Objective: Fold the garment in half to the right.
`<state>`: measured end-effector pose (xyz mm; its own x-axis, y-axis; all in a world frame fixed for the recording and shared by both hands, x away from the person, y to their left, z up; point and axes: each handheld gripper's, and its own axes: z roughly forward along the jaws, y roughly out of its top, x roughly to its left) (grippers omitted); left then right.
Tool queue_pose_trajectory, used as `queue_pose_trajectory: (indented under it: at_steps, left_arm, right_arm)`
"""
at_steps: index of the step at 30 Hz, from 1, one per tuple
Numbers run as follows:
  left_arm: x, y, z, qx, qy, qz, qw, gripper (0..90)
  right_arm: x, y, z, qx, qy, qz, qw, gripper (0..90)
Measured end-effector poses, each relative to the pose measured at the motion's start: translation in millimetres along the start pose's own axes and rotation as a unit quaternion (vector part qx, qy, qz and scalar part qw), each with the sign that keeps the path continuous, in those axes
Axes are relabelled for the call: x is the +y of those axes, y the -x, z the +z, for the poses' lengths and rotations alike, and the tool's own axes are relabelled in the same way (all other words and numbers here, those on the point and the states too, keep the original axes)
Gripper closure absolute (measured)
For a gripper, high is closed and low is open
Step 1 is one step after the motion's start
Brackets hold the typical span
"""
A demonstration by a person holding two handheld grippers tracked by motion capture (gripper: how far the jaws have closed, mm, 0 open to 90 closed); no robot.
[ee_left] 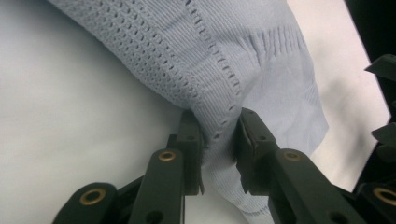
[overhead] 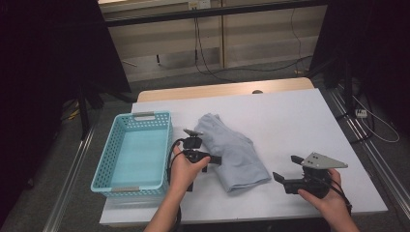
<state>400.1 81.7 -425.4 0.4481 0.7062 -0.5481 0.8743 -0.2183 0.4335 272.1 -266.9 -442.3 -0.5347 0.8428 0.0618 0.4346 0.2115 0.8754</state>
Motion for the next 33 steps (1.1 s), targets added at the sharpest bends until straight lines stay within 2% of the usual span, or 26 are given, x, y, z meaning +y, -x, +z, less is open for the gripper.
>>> queue_pose_trajectory:
  at_steps: [3, 4, 7, 10, 13, 14, 15, 18, 22, 24, 25, 26, 28, 30, 31, 33]
  left_arm:
    - [0.4, -6.2, -6.7, 0.013, 0.009, -0.002, 0.9999, 71.5]
    - [0.0, -7.8, -7.3, 0.014, 0.009, -0.010, 0.9998, 70.6]
    - [-1.5, -9.7, -4.8, 0.014, 0.014, -0.020, 0.9996, 62.9]
    - [-2.4, -9.9, -3.8, 0.016, 0.022, -0.010, 0.9996, 49.9]
    - [-4.0, -8.1, -0.9, 0.016, 0.024, -0.008, 0.9996, 38.4]
    - [-4.5, -8.5, 0.0, 0.014, 0.020, -0.002, 0.9997, 36.7]
    - [-5.5, -8.0, 1.2, 0.012, 0.019, -0.005, 0.9997, 35.8]
    - [-7.2, -7.7, 2.4, 0.022, 0.022, 0.001, 0.9995, 31.7]
    - [-9.4, -8.4, 2.3, 0.020, 0.028, 0.001, 0.9994, 31.3]
    - [-11.6, -8.1, 4.2, 0.010, 0.037, 0.001, 0.9993, 35.6]
    - [-12.1, -8.6, 4.7, 0.017, 0.038, 0.013, 0.9991, 34.3]
    - [-12.8, -8.1, 6.0, 0.020, 0.043, 0.014, 0.9988, 32.8]
    - [-13.8, -8.3, 6.9, 0.015, 0.049, 0.003, 0.9987, 33.1]
    - [-15.5, -9.5, 7.8, 0.015, 0.055, 0.007, 0.9984, 31.8]
    - [-15.9, -9.2, 8.0, 0.013, 0.057, -0.001, 0.9983, 31.9]
    - [-16.5, -8.4, 9.1, 0.015, 0.058, -0.001, 0.9982, 32.4]
  right_arm:
    - [0.2, -0.3, 0.6, 0.001, -0.001, -0.001, 1.0000, 10.6]
    - [0.2, -0.3, 1.0, 0.001, -0.001, -0.001, 1.0000, 10.6]
    - [0.6, -1.0, 2.9, 0.003, -0.002, -0.002, 1.0000, 10.6]
    - [1.4, -2.1, 4.5, 0.005, -0.003, -0.004, 1.0000, 10.6]
    - [2.1, -2.5, 6.0, 0.007, -0.003, -0.004, 1.0000, 10.6]
    - [2.3, -2.6, 6.5, 0.008, -0.003, -0.004, 1.0000, 10.6]
    - [2.6, -2.6, 7.3, 0.009, -0.003, -0.006, 0.9999, 10.6]
    - [4.1, -4.0, 9.5, 0.012, -0.003, -0.007, 0.9999, 10.6]
    - [5.7, -5.2, 12.9, 0.017, -0.004, -0.011, 0.9998, 10.6]
    - [6.4, -5.9, 14.3, 0.019, -0.004, -0.011, 0.9997, 10.6]
    - [6.8, -6.3, 15.2, 0.021, -0.004, -0.013, 0.9997, 10.6]
    - [7.2, -6.8, 15.9, 0.022, -0.005, -0.013, 0.9997, 10.6]
    - [7.7, -7.4, 17.1, 0.023, -0.005, -0.014, 0.9996, 10.6]
    - [8.2, -8.1, 18.1, 0.023, -0.005, -0.016, 0.9996, 10.6]
    - [8.3, -8.4, 18.4, 0.022, -0.007, -0.017, 0.9996, 10.6]
    - [8.3, -8.8, 18.9, 0.023, -0.007, -0.018, 0.9995, 10.6]
